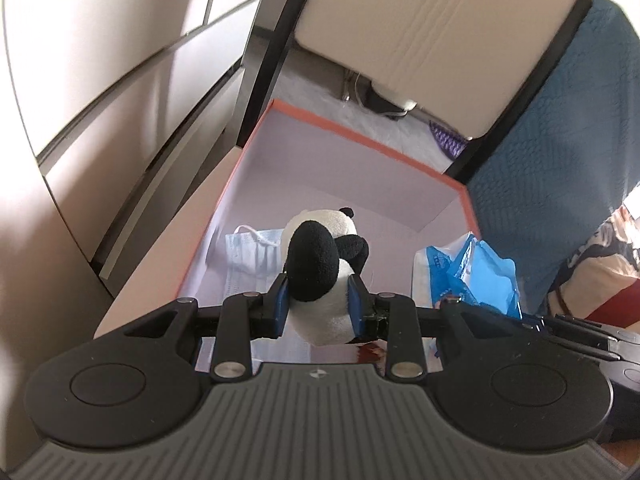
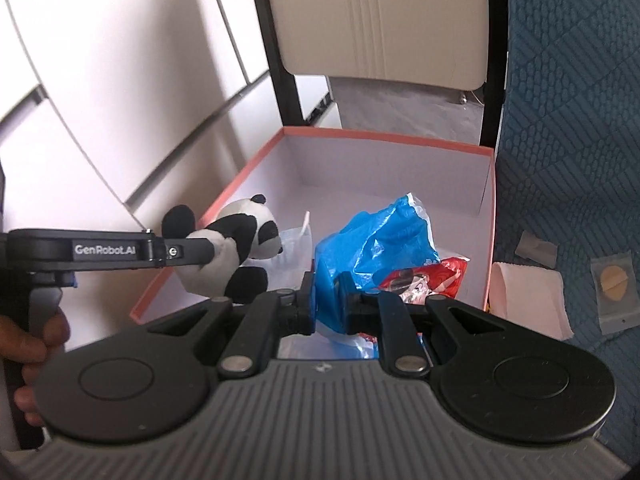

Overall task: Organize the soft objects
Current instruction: 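Open the left tool to drop the panda while the right tool drops the blue bag into the box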

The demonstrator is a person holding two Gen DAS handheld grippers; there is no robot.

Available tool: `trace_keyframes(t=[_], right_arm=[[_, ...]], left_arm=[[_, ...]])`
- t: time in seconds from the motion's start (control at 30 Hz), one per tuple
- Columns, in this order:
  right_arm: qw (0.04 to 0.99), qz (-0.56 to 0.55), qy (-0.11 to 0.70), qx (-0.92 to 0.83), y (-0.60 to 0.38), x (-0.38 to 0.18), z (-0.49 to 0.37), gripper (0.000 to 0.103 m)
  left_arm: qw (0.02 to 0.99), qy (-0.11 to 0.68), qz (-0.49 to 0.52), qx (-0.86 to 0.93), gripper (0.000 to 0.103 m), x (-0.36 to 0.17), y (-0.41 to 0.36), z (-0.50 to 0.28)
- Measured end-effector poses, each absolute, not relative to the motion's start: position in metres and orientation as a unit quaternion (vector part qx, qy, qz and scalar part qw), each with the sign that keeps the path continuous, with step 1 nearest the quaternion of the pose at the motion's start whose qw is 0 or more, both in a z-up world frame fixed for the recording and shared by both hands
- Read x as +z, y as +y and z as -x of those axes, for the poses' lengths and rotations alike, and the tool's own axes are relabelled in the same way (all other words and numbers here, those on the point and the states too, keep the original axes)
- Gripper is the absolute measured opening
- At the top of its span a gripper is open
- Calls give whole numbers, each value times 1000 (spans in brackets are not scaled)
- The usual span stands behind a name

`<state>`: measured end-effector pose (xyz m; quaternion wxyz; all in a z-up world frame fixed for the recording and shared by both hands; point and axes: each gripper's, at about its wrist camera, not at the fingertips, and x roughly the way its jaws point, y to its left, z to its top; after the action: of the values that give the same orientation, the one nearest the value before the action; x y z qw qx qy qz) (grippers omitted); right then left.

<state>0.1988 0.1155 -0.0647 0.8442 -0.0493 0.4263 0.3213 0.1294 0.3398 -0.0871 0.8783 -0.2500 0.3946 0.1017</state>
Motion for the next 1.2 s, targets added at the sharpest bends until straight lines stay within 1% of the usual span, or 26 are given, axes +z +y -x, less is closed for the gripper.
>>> trace_keyframes(t=[0.2, 0.33, 0.37, 0.4, 0.43, 0.47, 0.5, 0.53, 0.57, 0.83, 1.2], right_arm=[[837, 50, 451, 304, 129, -89, -219, 17], [835, 50, 456, 305, 131, -93, -222, 19], [833, 50, 458, 306, 132, -93, -223, 20], [832, 52, 459, 307, 133, -93, -224, 21], [831, 56, 459, 308, 134, -93, -225, 27], [831, 60, 458, 310, 134, -92, -225, 35], [831, 61, 456, 312, 134, -91, -224, 39], [831, 63, 455, 315, 134, -89, -224, 49], [831, 62, 452, 318, 133, -87, -223, 52], [838, 35, 436, 327, 117, -68, -210, 52], [860, 17, 392, 326, 72, -30, -179, 52]], left_arm=[[872, 406, 253, 101, 35, -102, 348, -144], [871, 404, 260, 103, 36, -105, 350, -146], [871, 404, 259, 104, 41, -104, 349, -146], [871, 405, 257, 104, 49, -104, 349, -147], [872, 404, 256, 105, 52, -103, 349, -147], [873, 400, 258, 108, 60, -101, 350, -146], [874, 395, 258, 112, 64, -99, 350, -145], [876, 391, 258, 115, 65, -98, 350, -144], [877, 389, 257, 118, 65, -96, 351, -143], [891, 364, 241, 126, 65, -73, 335, -119], [908, 339, 220, 109, 65, -44, 279, -84]])
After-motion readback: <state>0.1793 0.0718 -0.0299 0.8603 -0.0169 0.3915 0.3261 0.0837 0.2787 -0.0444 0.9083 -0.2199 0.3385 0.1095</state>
